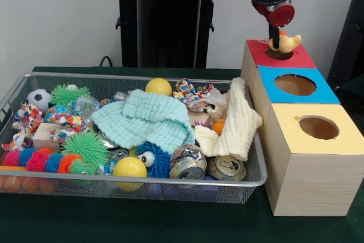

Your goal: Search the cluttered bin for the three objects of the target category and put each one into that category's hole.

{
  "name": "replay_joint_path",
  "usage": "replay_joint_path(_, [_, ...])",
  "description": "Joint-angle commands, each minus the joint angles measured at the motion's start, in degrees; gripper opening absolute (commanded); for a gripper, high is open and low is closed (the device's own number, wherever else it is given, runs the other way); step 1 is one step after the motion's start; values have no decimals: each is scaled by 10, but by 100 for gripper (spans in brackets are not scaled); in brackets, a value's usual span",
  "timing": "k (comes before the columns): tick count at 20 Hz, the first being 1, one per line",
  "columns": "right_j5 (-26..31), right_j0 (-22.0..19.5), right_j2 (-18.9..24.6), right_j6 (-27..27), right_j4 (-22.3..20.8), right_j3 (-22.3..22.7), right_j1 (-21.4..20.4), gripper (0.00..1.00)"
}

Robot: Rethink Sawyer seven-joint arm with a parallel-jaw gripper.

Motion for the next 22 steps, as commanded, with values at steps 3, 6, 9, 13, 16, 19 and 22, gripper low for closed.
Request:
replay_joint_path(3, [155, 26, -69, 147, -32, -46, 6, 0])
replay_joint_path(6, [203, 53, -119, 157, -74, -77, 3, 0])
replay_joint_path(9, [257, 116, -217, 177, -138, -137, 14, 0])
replay_joint_path(13, [251, 219, -340, 206, -178, -221, 74, 0])
replay_joint_path(16, [205, 263, -394, 218, -183, -254, 124, 0])
replay_joint_path(19, [159, 292, -420, 233, -168, -267, 159, 0])
replay_joint_path(22, [105, 292, -418, 226, -145, -262, 163, 0])
